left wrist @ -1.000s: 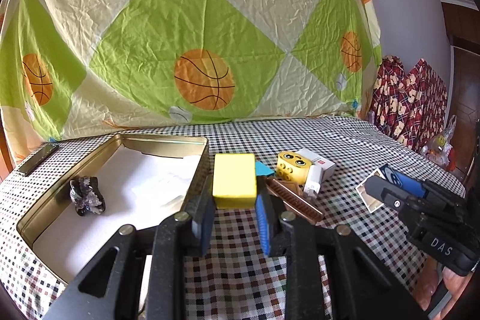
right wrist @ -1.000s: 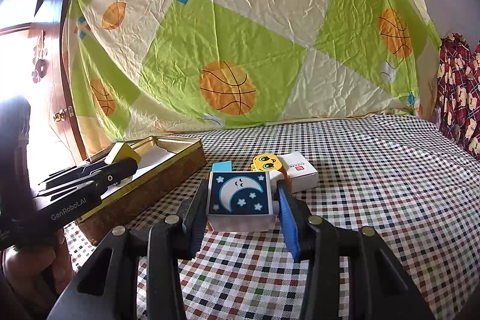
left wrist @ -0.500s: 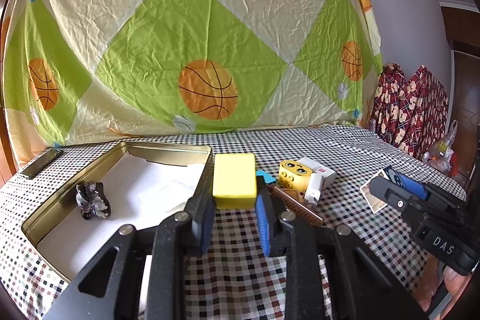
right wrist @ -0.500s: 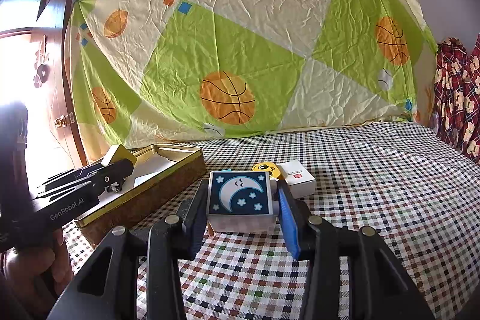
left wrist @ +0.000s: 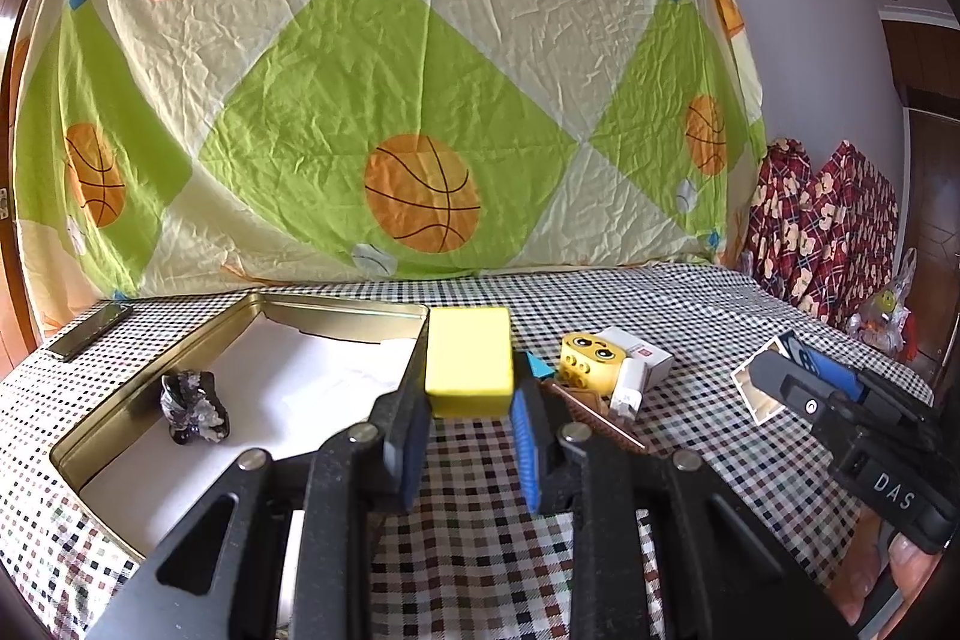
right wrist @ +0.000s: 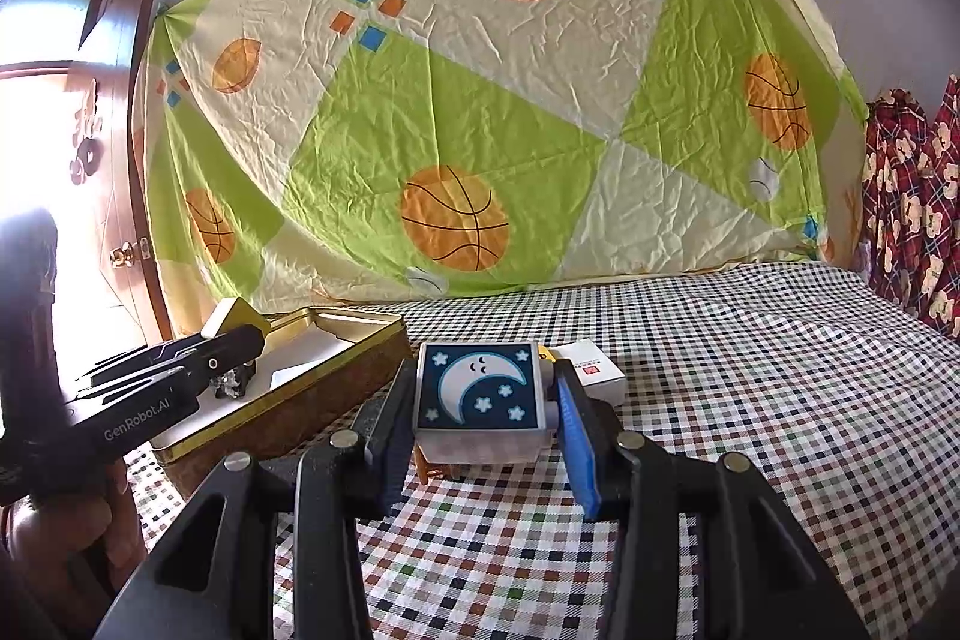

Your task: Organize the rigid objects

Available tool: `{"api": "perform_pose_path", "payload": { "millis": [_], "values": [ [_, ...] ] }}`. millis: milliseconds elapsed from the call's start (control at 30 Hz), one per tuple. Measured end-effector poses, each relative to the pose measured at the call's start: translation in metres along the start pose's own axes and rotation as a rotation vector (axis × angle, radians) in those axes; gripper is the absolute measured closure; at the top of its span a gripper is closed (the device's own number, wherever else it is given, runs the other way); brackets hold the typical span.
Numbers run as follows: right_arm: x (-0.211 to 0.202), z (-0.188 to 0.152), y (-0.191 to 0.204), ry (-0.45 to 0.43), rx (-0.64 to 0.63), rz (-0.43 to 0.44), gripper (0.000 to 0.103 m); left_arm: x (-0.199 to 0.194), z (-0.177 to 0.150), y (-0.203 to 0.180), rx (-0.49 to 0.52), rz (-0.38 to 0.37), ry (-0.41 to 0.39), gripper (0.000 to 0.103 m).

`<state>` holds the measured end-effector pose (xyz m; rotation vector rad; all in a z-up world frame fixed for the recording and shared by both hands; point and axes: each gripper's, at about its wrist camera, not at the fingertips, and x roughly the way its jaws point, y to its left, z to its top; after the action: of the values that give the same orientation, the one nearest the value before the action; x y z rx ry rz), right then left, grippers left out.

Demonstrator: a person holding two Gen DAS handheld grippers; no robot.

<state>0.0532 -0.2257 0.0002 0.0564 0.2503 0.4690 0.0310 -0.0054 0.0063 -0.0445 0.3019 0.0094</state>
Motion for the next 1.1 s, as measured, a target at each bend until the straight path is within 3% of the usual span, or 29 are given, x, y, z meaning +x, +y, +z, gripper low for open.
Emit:
{"api": "perform_pose_path", "payload": {
  "millis": [467,900,1100],
  "values": [
    [-0.010,-0.002,0.003,-0.059,-0.007,-0.032,0.058,-0.009,0.001,0.004,-0.009,0.013,-0.040,0.080],
    [0.001,0.001,0.019,-0.017,-0.042,-0.022,0.058,-0.012,0.002,0.020,-0.023,0.031,-0.028,0.080],
    [0.009,0.009,0.037,0.003,-0.067,0.017,0.058,-0.012,0.002,0.039,-0.032,0.076,-0.011,0.080]
  ]
}}
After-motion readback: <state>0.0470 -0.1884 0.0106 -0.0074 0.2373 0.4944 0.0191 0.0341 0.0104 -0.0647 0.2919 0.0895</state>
